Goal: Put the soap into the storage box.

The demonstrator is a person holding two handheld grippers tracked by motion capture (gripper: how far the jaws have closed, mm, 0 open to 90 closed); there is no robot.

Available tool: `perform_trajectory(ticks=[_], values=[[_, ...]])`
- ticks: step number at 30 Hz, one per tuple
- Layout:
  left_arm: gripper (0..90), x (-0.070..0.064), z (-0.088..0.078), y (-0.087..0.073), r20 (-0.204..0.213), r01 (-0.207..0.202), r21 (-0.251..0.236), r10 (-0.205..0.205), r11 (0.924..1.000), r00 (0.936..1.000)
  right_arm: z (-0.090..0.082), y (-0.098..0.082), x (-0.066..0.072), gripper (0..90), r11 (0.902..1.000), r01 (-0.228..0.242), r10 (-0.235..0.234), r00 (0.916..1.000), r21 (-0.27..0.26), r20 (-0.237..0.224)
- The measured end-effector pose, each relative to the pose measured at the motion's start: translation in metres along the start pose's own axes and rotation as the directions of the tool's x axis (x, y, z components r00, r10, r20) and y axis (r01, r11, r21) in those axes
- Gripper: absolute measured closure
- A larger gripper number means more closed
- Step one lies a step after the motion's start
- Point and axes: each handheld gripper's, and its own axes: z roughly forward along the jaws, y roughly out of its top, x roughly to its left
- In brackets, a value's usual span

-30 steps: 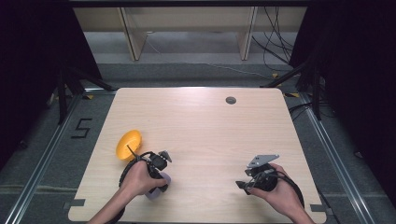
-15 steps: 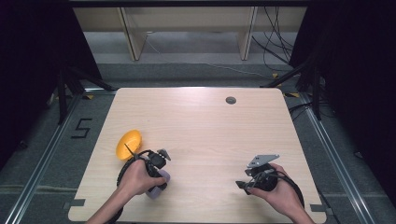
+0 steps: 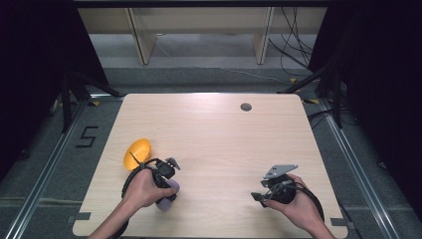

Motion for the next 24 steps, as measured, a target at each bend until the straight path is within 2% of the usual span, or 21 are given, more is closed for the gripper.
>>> perform_trajectory(ticks=[4, 6, 7, 12, 15, 16, 17, 18, 19, 24], values=[[47.8, 0.0, -0.001, -0.001, 0.004, 0.003, -0.01, -0.003, 0.9999, 1.0, 0.0, 0.0, 0.0, 41.9, 1.0, 0.0, 0.0, 1.0, -0.003, -0.001], [47.9, 0.001, -0.001, -0.002, 0.015, 0.019, -0.008, -0.019, 0.9998, 0.9997, 0.0, 0.0, 0.0, 41.9, 1.0, 0.003, -0.003, 1.0, -0.003, -0.002], [47.9, 0.002, -0.001, -0.002, 0.013, 0.006, -0.006, -0.005, 1.0, 0.9999, 0.0, 0.0, 0.0, 41.9, 1.0, 0.002, -0.002, 1.0, -0.003, -0.002], [48.0, 0.001, 0.001, -0.003, 0.023, 0.035, -0.016, -0.034, 0.9993, 0.9992, 0.0, 0.0, 0.0, 41.9, 1.0, -0.001, 0.001, 1.0, -0.002, -0.001], [48.0, 0.001, 0.002, -0.003, 0.022, 0.02, -0.024, -0.019, 0.9995, 0.9996, 0.001, 0.0, 0.0, 41.9, 0.9999, 0.01, -0.01, 0.9999, -0.002, 0.005], [48.0, 0.0, 0.004, -0.003, 0.026, 0.029, -0.02, -0.029, 0.9994, 0.9993, 0.002, -0.001, 0.0, 41.9, 0.9997, 0.01, -0.009, 0.9999, -0.021, 0.011], [48.1, 0.0, 0.005, -0.003, 0.026, 0.027, -0.019, -0.026, 0.9994, 0.9993, 0.0, 0.0, 0.0, 41.8, 1.0, 0.007, -0.007, 1.0, -0.003, 0.003], [48.1, 0.001, 0.006, -0.003, 0.018, -0.001, -0.015, 0.001, 0.9999, 0.9998, 0.0, 0.0, 0.0, 41.8, 1.0, 0.007, -0.007, 1.0, -0.003, 0.003], [48.2, 0.0, 0.009, -0.004, 0.019, 0.007, -0.015, -0.007, 0.9999, 0.9998, 0.0, 0.0, 0.0, 41.9, 1.0, 0.004, -0.004, 1.0, -0.001, 0.001], [48.3, -0.004, 0.02, -0.003, -0.006, -0.024, 0.028, 0.025, 0.9993, 0.9997, 0.001, 0.0, 0.0, 41.8, 0.9999, 0.014, -0.014, 0.9999, -0.005, 0.008]])
